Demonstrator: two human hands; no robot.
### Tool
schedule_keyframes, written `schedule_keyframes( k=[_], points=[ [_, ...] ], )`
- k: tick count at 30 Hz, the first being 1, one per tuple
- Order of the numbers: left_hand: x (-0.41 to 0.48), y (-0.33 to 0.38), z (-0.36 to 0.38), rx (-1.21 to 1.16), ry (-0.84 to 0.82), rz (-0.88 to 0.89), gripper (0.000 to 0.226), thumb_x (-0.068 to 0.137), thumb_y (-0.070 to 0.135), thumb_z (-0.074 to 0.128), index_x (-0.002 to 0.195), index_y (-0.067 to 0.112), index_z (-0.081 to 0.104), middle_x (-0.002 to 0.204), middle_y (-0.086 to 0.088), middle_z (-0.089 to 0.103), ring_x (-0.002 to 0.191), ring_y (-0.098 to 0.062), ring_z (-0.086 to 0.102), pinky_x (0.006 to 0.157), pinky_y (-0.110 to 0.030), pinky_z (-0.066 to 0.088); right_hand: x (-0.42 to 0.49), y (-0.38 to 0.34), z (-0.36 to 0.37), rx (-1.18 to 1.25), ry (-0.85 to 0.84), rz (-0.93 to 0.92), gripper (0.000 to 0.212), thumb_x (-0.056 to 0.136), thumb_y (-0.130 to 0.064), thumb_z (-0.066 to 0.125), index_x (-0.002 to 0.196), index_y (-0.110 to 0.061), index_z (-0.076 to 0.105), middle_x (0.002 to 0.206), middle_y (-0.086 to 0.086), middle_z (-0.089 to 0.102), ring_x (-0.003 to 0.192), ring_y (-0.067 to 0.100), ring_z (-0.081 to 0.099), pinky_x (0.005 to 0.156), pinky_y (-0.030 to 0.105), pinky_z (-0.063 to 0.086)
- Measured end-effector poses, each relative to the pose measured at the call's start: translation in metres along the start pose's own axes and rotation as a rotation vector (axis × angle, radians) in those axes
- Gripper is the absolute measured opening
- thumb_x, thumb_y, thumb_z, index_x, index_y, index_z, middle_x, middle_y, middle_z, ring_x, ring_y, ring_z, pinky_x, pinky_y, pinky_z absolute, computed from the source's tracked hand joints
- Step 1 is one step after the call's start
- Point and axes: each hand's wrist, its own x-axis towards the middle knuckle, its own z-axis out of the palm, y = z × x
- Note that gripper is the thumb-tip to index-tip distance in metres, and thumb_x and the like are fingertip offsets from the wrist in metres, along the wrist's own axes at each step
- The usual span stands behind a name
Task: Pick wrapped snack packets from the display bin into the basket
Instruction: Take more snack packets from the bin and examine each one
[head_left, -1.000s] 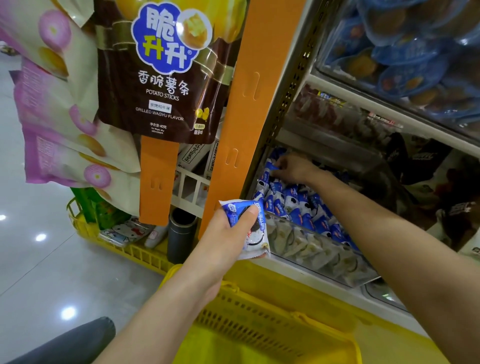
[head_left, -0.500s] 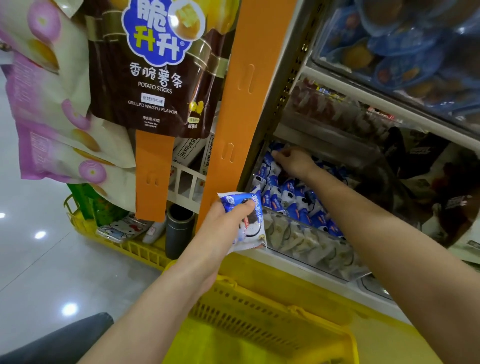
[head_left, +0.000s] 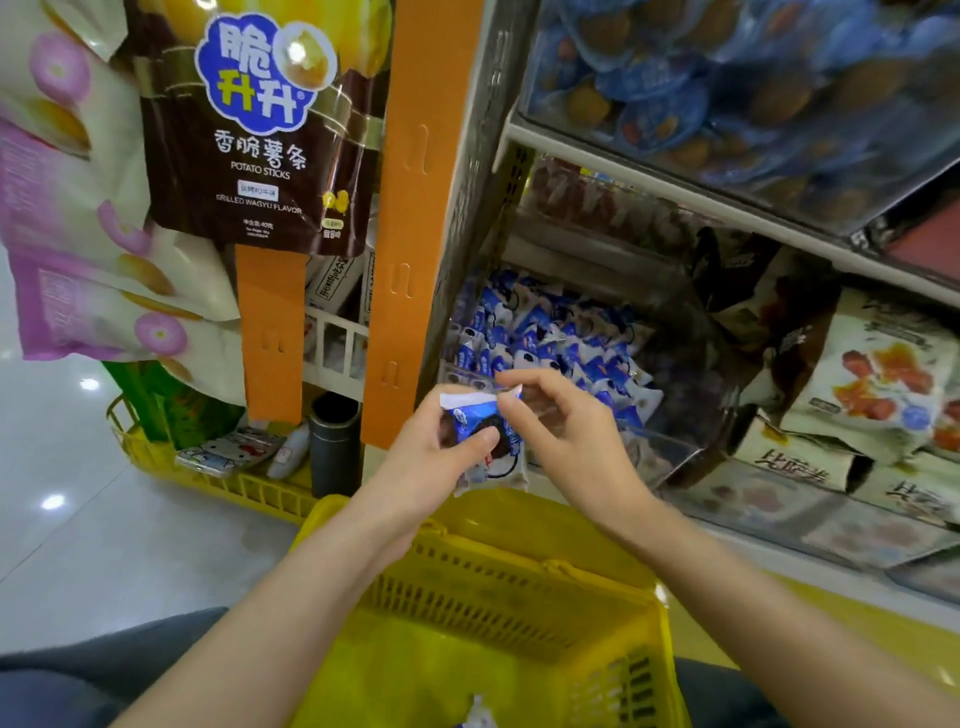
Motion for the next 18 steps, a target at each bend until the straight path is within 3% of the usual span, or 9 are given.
schedule_keyframes(
  k=[3,7,10,14,18],
  points=[
    [-0.006,-0.006,0.004,0.056,0.001,0.015,0.027,0.088,0.012,0.060,0.111,0.024,0.054,0.106,0.001,0.065,0.087,-0.002,0.062,0.059,-0.010,0.045,-0.008,0.004,0.000,0.226,-0.026,0.202,0.013,0.086,-0.014,0.064,0.099,-0.016,0.064,0.082,-0.003,0.066,0.068,-0.003,0.059,0.064,0.010,0.047],
    [-0.011,-0.011,0.009,0.075,0.018,0.055,0.024,0.087,0.016,0.062,0.110,0.020,0.057,0.103,0.000,0.067,0.092,-0.007,0.065,0.071,-0.015,0.052,-0.018,0.009,0.000,0.498,-0.070,0.417,0.008,0.087,-0.011,0.061,0.093,-0.008,0.066,0.085,0.005,0.069,0.077,0.013,0.065,0.075,0.028,0.054],
    [-0.012,-0.013,0.011,0.050,0.069,0.058,0.017,0.089,0.026,0.058,0.101,0.014,0.061,0.095,-0.004,0.069,0.086,-0.009,0.067,0.061,-0.015,0.050,-0.026,0.012,0.002,0.550,-0.062,0.454,0.012,0.088,-0.012,0.060,0.096,-0.007,0.066,0.084,0.004,0.070,0.077,0.015,0.064,0.072,0.027,0.054],
    [-0.011,-0.019,0.010,0.118,0.130,0.056,0.018,0.091,0.027,0.054,0.080,0.013,0.060,0.084,-0.011,0.067,0.077,-0.018,0.067,0.061,-0.025,0.054,-0.034,0.014,0.005,0.430,-0.091,0.355,0.009,0.087,-0.014,0.062,0.092,-0.009,0.068,0.082,0.006,0.068,0.071,0.009,0.061,0.064,0.019,0.051],
    [-0.012,-0.022,0.010,0.106,0.093,-0.007,0.022,0.091,0.031,0.054,0.084,0.013,0.063,0.086,-0.011,0.070,0.081,-0.019,0.070,0.065,-0.029,0.056,-0.038,0.018,0.004,0.092,0.018,0.073,0.006,0.082,-0.016,0.069,0.087,-0.013,0.072,0.081,0.001,0.068,0.073,0.014,0.063,0.070,0.028,0.052]
  ],
)
